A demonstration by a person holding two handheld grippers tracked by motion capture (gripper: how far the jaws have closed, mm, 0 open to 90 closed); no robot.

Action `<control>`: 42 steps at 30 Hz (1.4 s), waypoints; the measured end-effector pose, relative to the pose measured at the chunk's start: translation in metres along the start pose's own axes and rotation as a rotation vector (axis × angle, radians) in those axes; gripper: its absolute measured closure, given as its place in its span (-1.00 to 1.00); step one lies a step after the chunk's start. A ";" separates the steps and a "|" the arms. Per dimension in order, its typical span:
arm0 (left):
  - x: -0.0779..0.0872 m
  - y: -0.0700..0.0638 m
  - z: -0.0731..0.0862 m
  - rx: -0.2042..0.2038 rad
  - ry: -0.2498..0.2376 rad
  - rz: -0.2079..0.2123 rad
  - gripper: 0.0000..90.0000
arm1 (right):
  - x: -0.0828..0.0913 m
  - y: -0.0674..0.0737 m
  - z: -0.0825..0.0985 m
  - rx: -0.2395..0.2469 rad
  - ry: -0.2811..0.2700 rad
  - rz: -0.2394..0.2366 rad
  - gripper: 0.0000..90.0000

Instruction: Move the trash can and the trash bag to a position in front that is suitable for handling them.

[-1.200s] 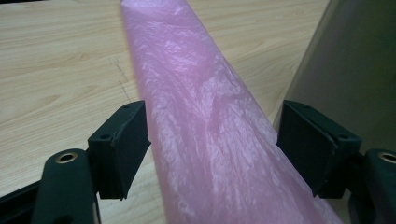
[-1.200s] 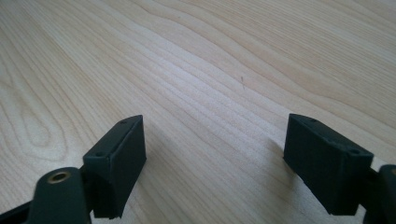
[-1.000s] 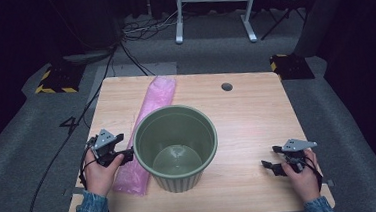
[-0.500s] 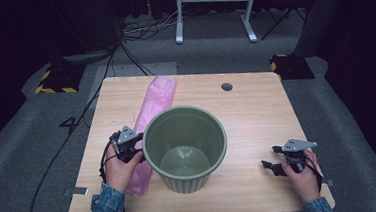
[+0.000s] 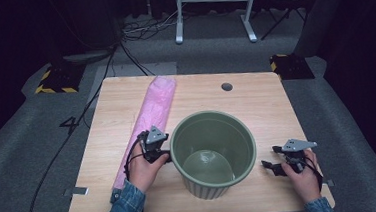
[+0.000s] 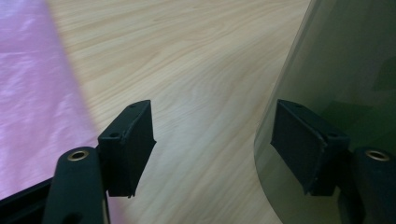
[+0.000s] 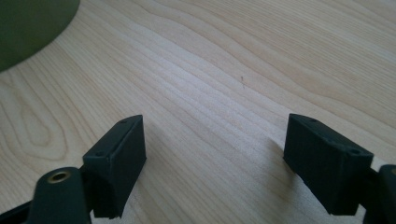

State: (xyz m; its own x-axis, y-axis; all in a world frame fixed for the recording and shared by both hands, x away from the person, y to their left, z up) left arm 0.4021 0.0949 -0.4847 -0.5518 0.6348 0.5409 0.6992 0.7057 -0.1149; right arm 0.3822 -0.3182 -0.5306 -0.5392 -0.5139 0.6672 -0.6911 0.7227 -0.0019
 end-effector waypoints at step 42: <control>0.025 0.016 0.020 -0.046 0.092 -0.179 -0.57 | -0.015 0.053 -0.026 0.117 -0.032 -0.115 -0.46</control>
State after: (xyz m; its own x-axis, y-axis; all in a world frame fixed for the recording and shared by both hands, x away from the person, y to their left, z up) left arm 0.3906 0.1284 -0.4901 -0.6266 0.4677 0.6234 0.6151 0.7880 0.0271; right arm 0.3662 -0.2602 -0.5219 -0.4671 -0.6056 0.6443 -0.7994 0.6006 -0.0150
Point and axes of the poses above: each handheld gripper's, and its own axes: x roughly backward along the jaws, z roughly out of its underside, y roughly to its left, the point moved 4 cm from there along -x, roughly forward along the jaws
